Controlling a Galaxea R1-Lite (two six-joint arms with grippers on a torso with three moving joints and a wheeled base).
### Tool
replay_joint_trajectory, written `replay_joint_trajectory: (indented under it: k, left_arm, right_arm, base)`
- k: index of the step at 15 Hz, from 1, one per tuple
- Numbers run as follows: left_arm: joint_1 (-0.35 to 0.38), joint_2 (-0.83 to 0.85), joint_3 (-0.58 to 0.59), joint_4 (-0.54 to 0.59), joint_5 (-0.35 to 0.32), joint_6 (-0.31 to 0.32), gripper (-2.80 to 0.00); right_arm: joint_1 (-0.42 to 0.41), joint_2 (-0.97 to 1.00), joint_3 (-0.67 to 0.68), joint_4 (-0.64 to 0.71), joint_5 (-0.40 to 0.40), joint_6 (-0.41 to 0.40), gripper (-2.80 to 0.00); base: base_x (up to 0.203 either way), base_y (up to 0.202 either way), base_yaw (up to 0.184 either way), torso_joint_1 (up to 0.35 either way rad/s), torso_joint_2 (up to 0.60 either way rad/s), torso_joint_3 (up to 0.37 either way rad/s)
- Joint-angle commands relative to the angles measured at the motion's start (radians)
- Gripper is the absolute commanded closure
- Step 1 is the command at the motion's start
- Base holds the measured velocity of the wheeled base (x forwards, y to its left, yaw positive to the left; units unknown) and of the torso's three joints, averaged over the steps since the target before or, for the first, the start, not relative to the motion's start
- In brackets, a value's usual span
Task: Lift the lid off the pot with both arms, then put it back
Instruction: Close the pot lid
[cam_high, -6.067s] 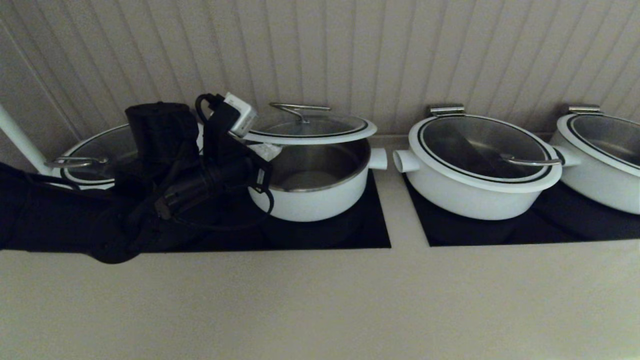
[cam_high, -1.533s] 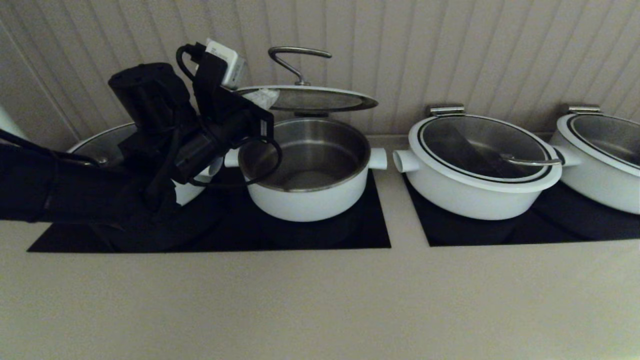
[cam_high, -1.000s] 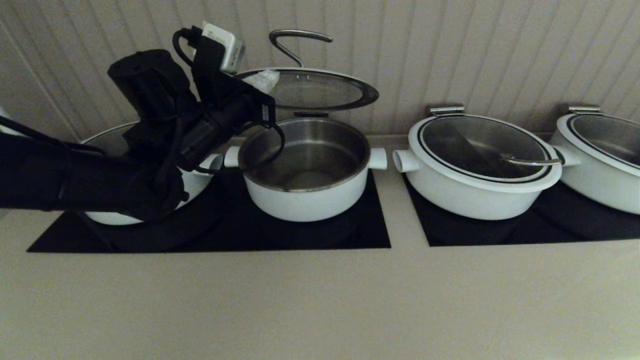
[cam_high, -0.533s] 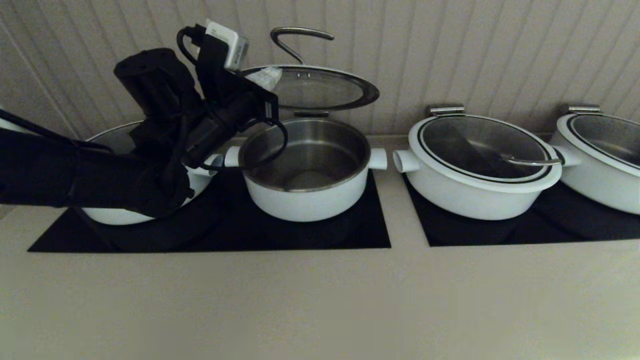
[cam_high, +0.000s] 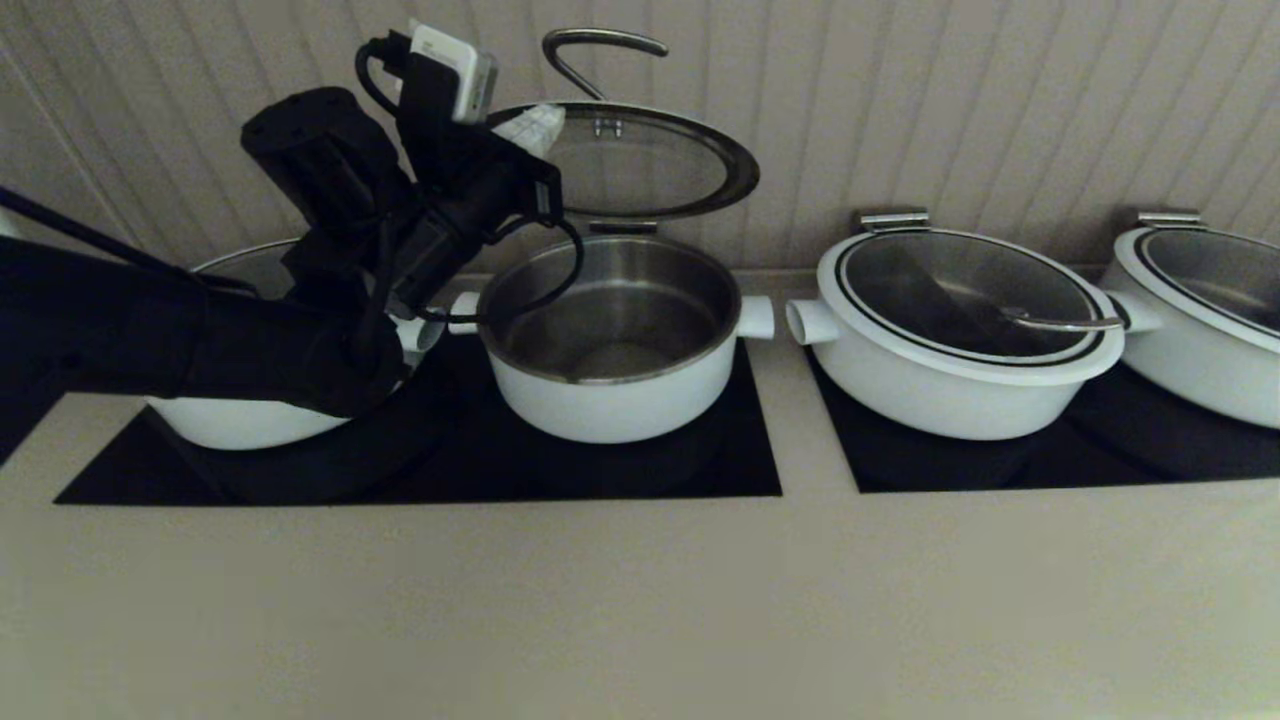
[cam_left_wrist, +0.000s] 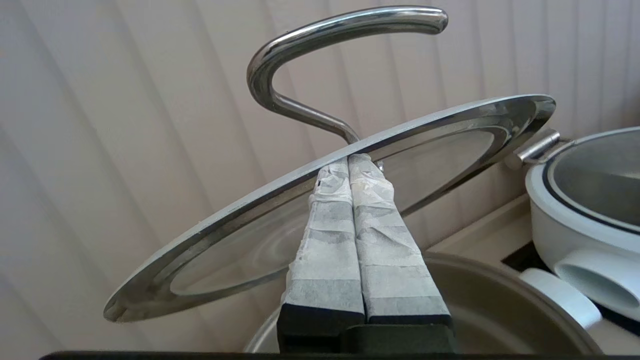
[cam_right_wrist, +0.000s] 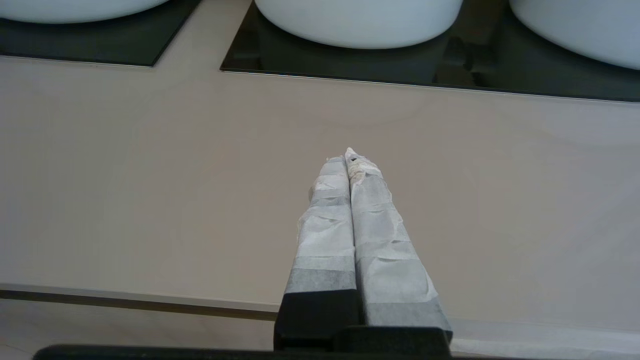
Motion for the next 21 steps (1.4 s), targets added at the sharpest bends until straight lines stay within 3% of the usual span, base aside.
replay_joint_trajectory:
  k: [1,11,21]
  left_arm:
    - [0.006,0.021,-0.04,-0.006,-0.002,0.002,0.0]
    - [0.023,0.089,-0.224,0.004,-0.004,0.004,0.0]
    - [0.07,0.068,-0.212,0.025,-0.005,0.01,0.0]
  right_arm:
    - [0.0,0.0,0.0,0.0,0.001,-0.001,0.0]
    - [0.0,0.0,0.0,0.0,0.001,-0.001,0.0]
    - [0.0,0.0,0.0,0.0,0.001,-0.001,0.0]
  base:
    - [0.0,0.0,0.0,0.0,0.0,0.0]
    - [0.0,0.0,0.0,0.0,0.0,0.0]
    - [0.0,0.0,0.0,0.0,0.0,0.0]
